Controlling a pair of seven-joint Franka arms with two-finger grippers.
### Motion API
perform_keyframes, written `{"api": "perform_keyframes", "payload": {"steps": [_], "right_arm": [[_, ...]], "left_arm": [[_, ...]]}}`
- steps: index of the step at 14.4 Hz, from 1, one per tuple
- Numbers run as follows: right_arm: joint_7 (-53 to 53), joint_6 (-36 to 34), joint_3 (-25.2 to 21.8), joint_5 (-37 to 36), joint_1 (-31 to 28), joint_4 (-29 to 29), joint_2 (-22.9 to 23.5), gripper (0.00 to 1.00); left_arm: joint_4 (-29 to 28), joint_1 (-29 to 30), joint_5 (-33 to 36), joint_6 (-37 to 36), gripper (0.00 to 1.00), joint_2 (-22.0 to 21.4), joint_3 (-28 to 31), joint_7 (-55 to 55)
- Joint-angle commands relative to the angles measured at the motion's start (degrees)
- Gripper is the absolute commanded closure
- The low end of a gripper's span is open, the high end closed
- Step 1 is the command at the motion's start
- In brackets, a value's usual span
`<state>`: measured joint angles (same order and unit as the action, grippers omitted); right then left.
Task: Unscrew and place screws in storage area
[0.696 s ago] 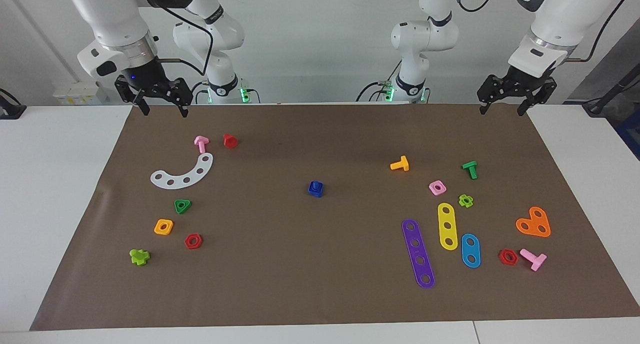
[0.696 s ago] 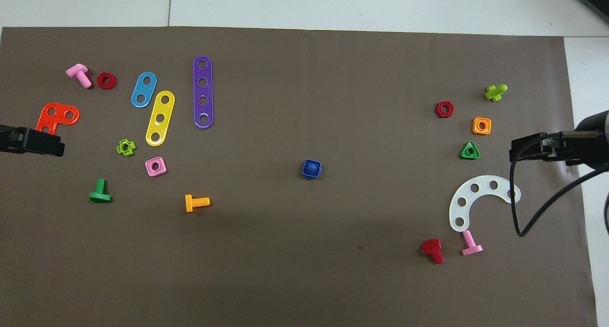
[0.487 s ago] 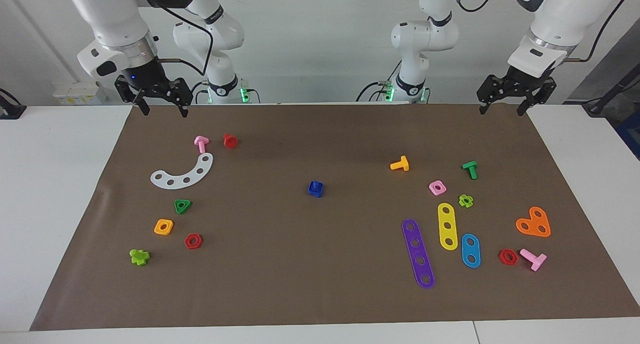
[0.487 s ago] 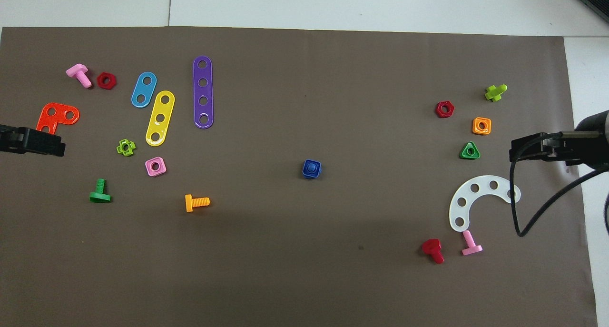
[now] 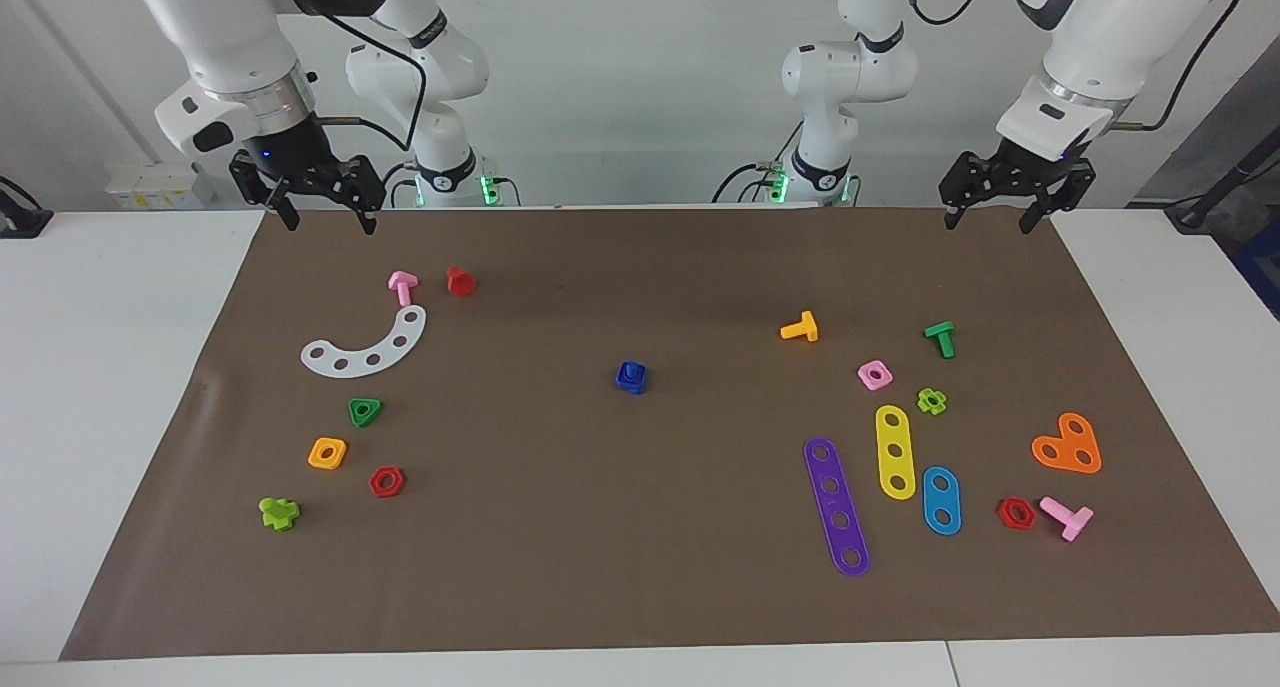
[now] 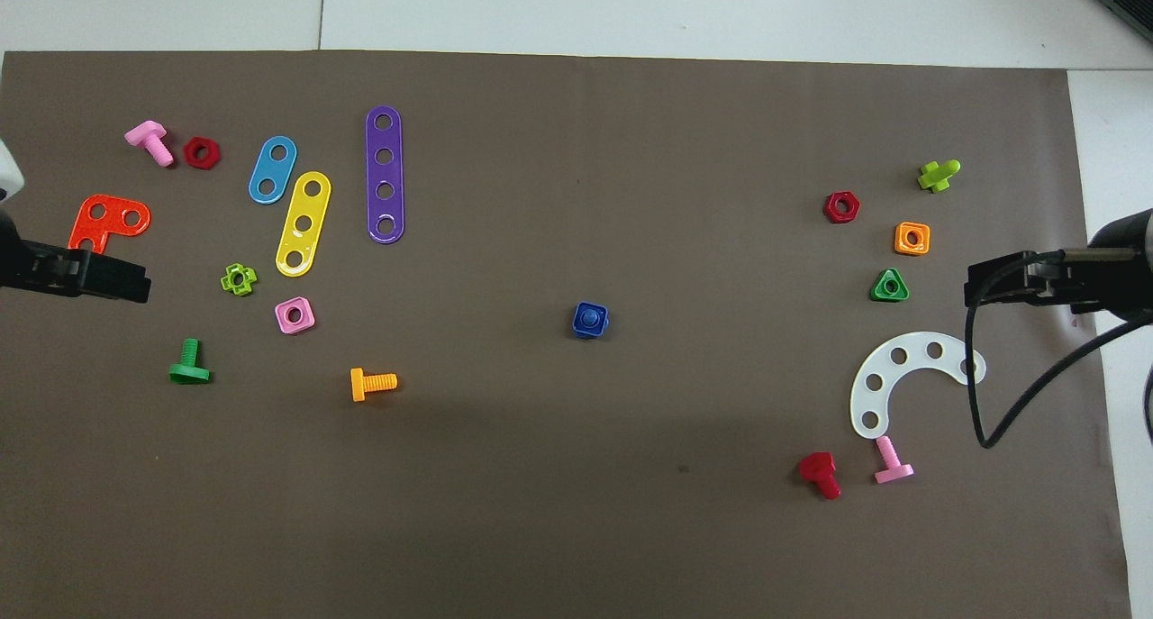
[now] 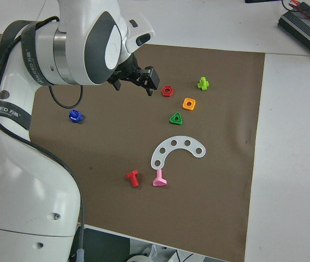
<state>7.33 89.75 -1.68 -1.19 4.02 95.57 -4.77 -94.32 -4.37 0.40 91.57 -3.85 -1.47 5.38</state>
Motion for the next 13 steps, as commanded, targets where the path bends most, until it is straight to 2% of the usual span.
{"api": "perform_keyframes", "payload": {"steps": [1, 4, 8, 13], "right_arm": [[-1.44, -0.8, 0.01, 0.31, -0.24, -0.03, -0.15, 0.0], [-1.44, -0.8, 0.01, 0.31, -0.33, -0.03, -0.15, 0.0], [-1.44, -0.8, 0.01, 0.31, -0.33, -0.03, -0.15, 0.0], [-1.44, -0.8, 0.01, 0.31, -0.33, -0.03, -0.15, 0.0]], "left_arm": [[-6.12, -0.12, -0.48, 8.07, 0.0, -2.91, -4.93, -5.27], [-8.24, -0.2, -0.48, 11.53, 0.0, -2.83, -10.21, -5.47], [-13.51, -0.99, -0.66, 20.83, 0.01, -1.87, -15.14, -7.92], [-14.14, -0.38, -0.57, 29.09, 0.02, 5.15, -23.22, -17.13]]}}
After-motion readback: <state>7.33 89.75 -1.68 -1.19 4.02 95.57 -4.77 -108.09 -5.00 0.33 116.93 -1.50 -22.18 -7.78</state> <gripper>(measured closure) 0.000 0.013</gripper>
